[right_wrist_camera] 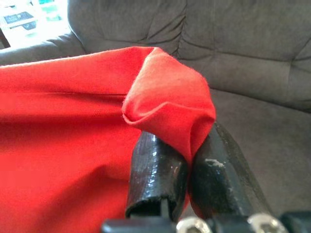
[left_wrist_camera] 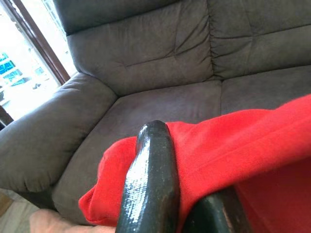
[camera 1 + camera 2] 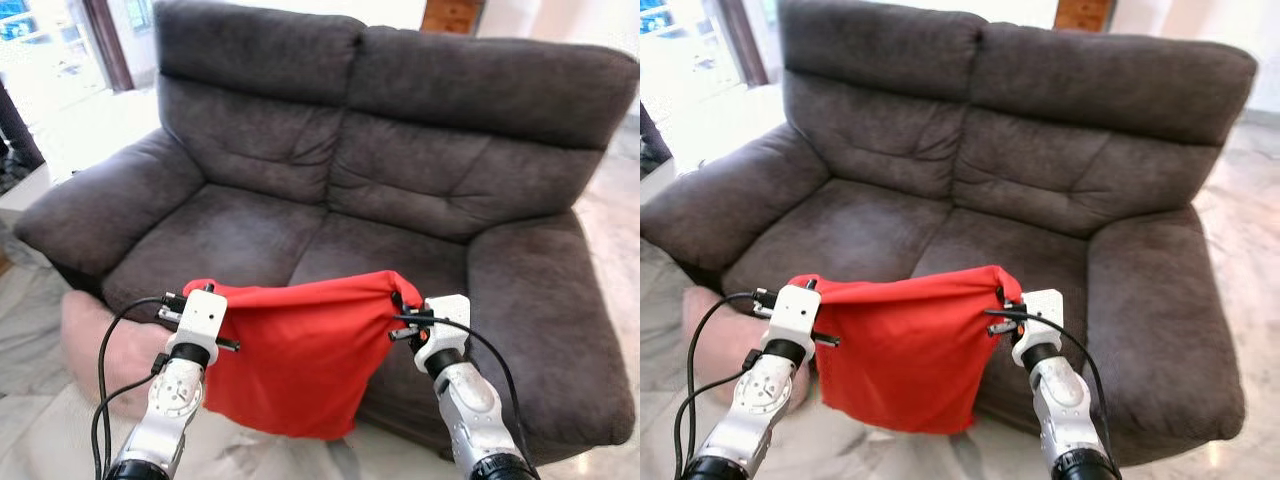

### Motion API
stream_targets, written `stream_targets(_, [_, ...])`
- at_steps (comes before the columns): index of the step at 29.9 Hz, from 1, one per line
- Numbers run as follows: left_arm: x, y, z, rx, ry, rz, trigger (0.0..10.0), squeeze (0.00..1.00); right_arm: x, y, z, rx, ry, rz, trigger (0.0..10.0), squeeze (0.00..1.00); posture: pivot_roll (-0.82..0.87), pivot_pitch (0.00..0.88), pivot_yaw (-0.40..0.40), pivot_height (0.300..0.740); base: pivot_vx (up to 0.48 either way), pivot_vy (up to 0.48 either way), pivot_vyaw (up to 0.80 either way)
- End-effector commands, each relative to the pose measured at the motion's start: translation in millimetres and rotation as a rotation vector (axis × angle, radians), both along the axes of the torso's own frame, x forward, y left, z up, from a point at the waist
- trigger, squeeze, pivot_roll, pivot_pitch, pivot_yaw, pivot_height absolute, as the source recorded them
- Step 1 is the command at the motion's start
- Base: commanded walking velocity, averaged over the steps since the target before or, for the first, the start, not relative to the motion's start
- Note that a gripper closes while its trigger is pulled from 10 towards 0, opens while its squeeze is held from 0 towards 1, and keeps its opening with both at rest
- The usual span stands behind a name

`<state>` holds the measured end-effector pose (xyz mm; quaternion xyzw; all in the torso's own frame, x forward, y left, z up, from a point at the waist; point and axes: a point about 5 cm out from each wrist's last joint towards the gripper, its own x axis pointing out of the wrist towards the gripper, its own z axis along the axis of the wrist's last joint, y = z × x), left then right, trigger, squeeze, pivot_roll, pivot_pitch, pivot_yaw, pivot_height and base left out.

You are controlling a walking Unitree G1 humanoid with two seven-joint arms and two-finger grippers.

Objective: Move the pillow to the sofa from floor

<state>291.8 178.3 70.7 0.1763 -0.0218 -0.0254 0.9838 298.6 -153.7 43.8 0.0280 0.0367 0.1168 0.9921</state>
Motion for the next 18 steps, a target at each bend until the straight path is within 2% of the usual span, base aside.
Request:
stream_targets(1, [5.6,16.3,17.8,0.0,-0.082,0.058,10.0,0.0,9.7,-12.1,18.2,0.018,-0.087,-0.08,10.0,0.0,0.05,0.0,-0.045,0.74,0.0,0.0,0.0])
stream_targets(13, [5.1,15.2,18.4,0.003,-0.088,0.051,10.0,0.0,11.4,-10.5,18.7,0.019,-0.08,-0.077,10.0,0.0,0.05,0.0,-0.047,0.74,0.0,-0.02,0.0])
stream_targets(18, [4.9,13.7,18.1,0.005,-0.09,0.046,10.0,0.0,11.7,-9.8,18.3,0.018,-0.077,-0.072,10.0,0.0,0.05,0.0,-0.049,0.74,0.0,-0.247,-0.79])
